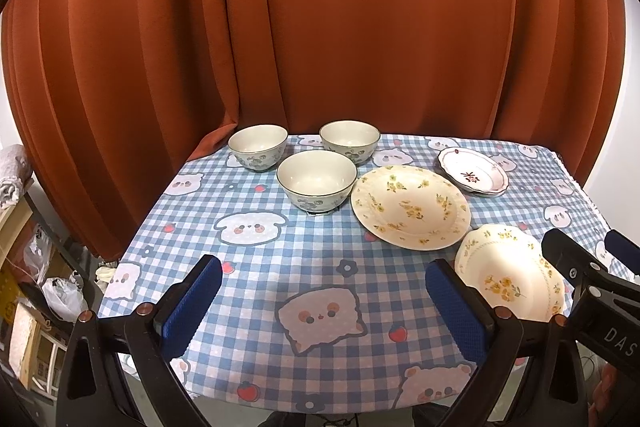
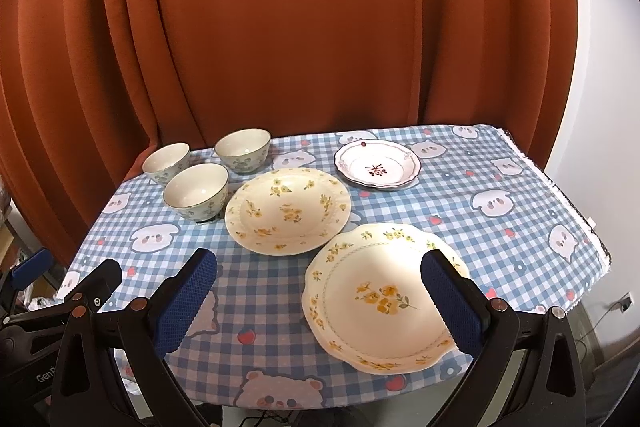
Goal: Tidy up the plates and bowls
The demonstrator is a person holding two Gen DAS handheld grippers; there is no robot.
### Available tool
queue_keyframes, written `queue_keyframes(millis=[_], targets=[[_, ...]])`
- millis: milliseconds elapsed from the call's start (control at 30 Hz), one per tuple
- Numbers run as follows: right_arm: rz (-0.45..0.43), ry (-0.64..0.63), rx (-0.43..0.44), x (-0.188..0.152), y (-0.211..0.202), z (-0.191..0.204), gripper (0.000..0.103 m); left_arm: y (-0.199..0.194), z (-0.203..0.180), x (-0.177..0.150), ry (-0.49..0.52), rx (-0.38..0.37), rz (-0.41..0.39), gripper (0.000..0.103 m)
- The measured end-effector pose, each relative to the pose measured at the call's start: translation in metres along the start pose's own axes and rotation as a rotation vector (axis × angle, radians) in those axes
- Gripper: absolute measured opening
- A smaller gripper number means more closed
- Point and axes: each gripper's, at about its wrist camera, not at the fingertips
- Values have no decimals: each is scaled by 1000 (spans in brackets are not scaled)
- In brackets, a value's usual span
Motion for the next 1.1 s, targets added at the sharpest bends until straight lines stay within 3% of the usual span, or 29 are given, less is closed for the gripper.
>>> queue_keyframes(millis=[1100], targets=[[30, 18, -31, -2, 7, 31, 103, 18, 30, 10, -1, -41, 40, 100]])
Point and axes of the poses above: each gripper's, at about its wrist camera, not at the fingertips, and y roughly the way its jaws point, z to its left, x to its top, and after that the axes turned 8 degrees about -x, right-handed
